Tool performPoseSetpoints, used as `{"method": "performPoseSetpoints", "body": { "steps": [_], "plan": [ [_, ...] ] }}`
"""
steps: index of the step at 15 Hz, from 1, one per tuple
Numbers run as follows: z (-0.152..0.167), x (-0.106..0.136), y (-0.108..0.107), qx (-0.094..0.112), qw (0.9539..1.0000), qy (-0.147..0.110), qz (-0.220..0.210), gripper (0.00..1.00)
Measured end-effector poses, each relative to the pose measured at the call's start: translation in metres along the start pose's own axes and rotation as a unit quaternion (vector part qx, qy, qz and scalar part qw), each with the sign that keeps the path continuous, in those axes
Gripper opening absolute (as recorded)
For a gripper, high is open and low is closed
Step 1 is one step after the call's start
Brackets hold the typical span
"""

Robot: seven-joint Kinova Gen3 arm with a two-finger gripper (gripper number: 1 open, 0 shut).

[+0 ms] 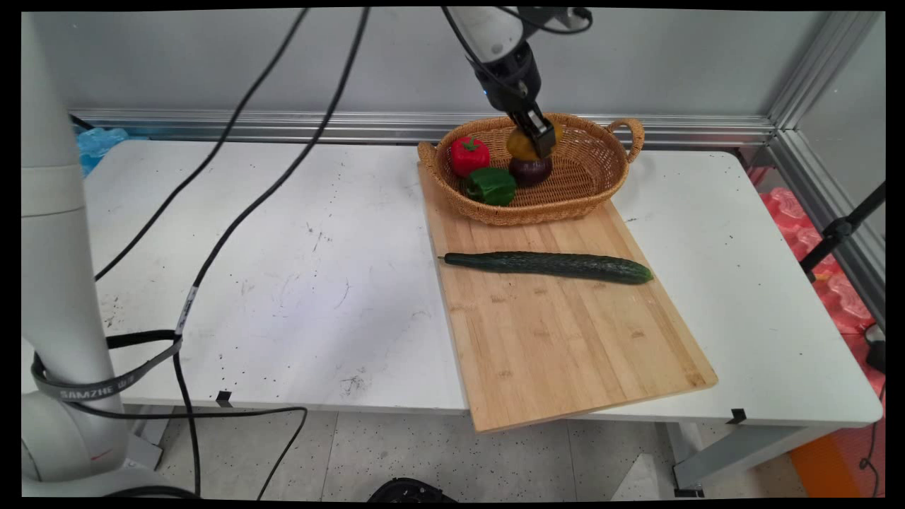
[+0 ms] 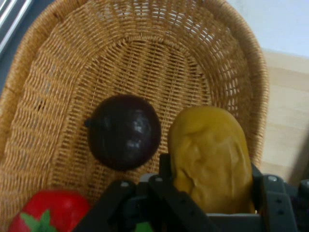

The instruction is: Place the picked object in the vegetable basket

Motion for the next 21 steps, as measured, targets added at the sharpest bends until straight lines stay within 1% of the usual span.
{"method": "performPoseSetpoints", "body": {
  "steps": [4, 8, 12, 16, 17, 21],
  "plan": [
    [0.043, 0.011, -0.006, -0.008, 0.9999, -0.009, 0.004, 0.00],
    [0.083, 0.016, -0.010, -0.020, 0.9995, -0.022, 0.006, 0.00],
    [0.109, 0.017, -0.013, -0.030, 0.9990, -0.031, 0.010, 0.00],
    [0.124, 0.018, -0.016, -0.037, 0.9985, -0.036, 0.019, 0.00],
    [0.125, 0.018, -0.016, -0.037, 0.9984, -0.036, 0.021, 1.00],
    [0.129, 0.019, -0.020, -0.039, 0.9981, -0.035, 0.033, 1.00]
  ]
}}
